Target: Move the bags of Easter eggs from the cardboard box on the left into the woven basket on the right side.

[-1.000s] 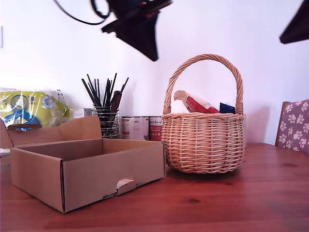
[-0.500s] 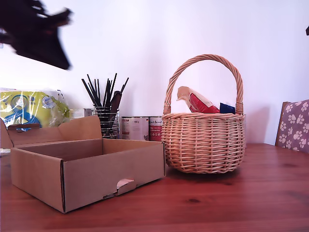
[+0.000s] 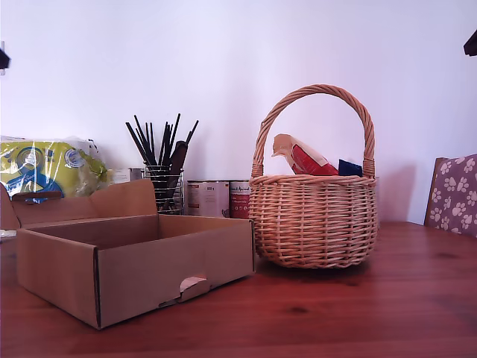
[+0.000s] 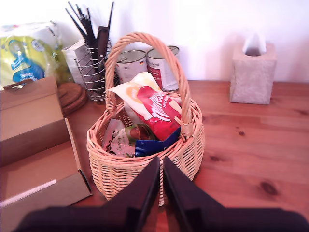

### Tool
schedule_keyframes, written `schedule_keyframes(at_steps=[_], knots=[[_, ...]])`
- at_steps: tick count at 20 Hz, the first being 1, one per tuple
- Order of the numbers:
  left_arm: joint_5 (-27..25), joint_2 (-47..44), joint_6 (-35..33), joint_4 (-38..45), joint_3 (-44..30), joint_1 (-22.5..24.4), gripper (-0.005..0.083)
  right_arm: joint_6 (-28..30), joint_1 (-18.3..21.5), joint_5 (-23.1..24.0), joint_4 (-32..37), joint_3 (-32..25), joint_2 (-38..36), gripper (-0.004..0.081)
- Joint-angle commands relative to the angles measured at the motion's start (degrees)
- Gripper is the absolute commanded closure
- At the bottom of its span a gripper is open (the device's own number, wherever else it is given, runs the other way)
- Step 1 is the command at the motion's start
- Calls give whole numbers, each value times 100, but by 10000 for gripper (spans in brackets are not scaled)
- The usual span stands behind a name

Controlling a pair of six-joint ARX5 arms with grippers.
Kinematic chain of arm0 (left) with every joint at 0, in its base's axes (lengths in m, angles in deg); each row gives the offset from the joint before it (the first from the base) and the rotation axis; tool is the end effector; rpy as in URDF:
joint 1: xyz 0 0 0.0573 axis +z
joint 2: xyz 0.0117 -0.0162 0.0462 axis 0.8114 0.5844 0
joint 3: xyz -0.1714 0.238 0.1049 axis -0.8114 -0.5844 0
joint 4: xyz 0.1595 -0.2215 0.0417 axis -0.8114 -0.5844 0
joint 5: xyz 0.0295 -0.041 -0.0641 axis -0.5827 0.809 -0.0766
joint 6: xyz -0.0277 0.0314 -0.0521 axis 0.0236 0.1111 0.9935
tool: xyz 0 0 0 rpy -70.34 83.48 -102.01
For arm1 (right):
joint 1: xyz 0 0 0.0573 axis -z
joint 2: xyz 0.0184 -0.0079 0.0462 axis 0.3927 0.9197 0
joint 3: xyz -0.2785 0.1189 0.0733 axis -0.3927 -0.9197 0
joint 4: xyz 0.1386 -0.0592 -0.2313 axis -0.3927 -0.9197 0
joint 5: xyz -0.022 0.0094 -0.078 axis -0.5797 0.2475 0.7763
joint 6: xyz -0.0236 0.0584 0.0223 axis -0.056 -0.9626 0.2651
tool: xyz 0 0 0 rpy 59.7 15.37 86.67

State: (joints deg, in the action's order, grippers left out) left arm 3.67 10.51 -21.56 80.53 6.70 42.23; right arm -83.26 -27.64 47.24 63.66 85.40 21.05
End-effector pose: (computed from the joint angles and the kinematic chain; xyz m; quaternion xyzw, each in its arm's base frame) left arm 0.1360 -0.0363 0.2656 -0.0078 0.0793 -0.1766 0.9811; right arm 0.1473 0.0267 0.2909 0.0075 0.1106 0.1937 0.9748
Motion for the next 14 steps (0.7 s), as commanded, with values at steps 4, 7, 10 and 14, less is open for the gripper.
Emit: schedule_keyframes(at_steps=[4, 7, 10, 14], knots=[[2, -579, 22, -367, -184, -11, 793, 136, -271, 59, -11, -245, -413, 783], [2, -708, 33, -345, -184, -13, 793, 125, -409, 356, 116, -555, -734, 783], [4, -706, 160, -348, -181, -15, 793, -127, -422, 372, 94, -555, -896, 782], [2, -693, 157, -531, -181, -15, 793, -127, -422, 372, -109, -555, -813, 782]])
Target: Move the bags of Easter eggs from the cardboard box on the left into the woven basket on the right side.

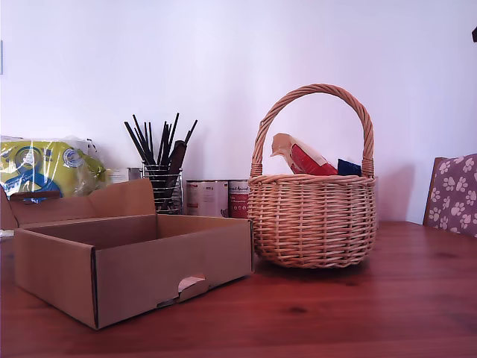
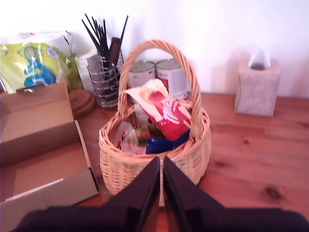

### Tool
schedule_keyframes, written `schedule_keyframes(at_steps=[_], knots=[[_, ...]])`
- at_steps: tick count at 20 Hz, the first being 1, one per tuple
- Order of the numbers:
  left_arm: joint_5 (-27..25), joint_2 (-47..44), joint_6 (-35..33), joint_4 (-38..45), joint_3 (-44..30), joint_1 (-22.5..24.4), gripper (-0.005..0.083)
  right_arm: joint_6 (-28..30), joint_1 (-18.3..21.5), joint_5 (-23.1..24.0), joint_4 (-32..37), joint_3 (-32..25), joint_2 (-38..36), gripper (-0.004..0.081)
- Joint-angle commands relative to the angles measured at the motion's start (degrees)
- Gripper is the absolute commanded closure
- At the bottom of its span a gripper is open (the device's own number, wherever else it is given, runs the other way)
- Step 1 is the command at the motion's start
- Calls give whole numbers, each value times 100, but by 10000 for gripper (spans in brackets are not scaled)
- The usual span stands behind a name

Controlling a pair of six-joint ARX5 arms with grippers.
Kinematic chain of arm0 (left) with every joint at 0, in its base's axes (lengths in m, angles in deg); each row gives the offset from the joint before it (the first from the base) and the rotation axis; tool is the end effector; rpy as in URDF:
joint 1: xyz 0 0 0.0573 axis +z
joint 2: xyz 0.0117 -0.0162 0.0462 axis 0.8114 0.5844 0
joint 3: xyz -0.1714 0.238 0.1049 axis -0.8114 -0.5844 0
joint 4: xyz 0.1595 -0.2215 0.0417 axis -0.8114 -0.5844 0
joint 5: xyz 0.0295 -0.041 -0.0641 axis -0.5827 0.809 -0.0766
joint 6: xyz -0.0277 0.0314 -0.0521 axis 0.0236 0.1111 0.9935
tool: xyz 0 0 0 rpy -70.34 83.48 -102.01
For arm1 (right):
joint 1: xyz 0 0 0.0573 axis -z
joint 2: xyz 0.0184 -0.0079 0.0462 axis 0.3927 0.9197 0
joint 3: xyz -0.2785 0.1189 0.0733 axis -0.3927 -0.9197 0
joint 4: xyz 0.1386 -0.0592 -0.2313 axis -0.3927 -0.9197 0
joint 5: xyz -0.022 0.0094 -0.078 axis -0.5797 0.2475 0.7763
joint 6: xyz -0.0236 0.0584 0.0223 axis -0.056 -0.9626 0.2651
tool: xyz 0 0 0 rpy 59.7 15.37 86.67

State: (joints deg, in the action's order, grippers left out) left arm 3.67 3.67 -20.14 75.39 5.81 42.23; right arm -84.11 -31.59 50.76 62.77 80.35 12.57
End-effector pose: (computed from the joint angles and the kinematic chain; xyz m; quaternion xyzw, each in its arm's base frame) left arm 0.1161 -0.0321 0.2624 -0.0202 0.0744 -0.1758 0.9814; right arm 0.1217 0.0303 0.2723 0.0063 0.0906 0.1970 0.9762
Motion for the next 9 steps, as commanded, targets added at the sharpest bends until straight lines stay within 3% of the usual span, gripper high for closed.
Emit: schedule_keyframes(at_steps=[1, 9], knots=[[2, -9, 15, -103, -92, -15, 793, -42, -26, 20, -87, -50, 61, 782], [2, -9, 15, -721, -92, -15, 793, -42, -26, 20, -667, -50, 66, 782]])
